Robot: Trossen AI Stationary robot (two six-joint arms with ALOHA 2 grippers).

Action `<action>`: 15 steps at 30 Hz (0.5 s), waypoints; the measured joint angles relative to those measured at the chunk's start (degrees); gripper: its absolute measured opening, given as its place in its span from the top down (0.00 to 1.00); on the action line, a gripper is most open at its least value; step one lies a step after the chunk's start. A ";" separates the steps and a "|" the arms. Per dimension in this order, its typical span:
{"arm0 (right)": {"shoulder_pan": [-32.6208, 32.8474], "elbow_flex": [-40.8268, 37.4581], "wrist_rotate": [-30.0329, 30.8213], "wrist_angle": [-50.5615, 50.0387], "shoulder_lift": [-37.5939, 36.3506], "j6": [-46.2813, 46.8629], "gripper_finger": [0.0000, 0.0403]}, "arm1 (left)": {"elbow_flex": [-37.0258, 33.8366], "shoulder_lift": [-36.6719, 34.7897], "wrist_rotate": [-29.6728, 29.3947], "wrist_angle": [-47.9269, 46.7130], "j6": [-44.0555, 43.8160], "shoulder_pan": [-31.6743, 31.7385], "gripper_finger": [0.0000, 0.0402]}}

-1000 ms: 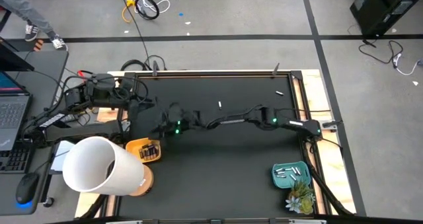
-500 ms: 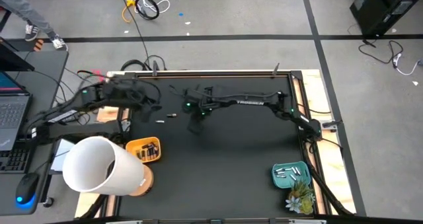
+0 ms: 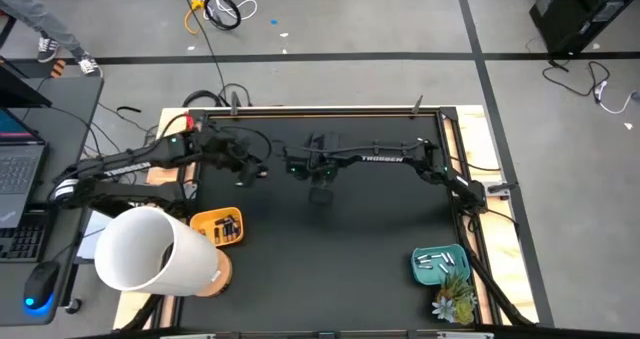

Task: Sort batteries
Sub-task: Put the black battery into the yellow bin

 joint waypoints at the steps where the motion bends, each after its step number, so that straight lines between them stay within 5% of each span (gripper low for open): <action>1: -0.55 0.00 -0.12 -0.10 -0.50 -1.10 0.80 | 0.00 0.75 -0.99 1.68 -1.16 0.04 0.57; 10: -7.78 0.02 -0.67 2.30 -6.70 -8.84 0.92 | -0.02 4.99 -4.71 7.96 -11.47 0.09 0.57; 15: -10.51 0.02 -9.45 3.05 -11.08 -12.11 0.97 | -0.04 6.22 -4.82 5.21 -14.61 0.09 0.57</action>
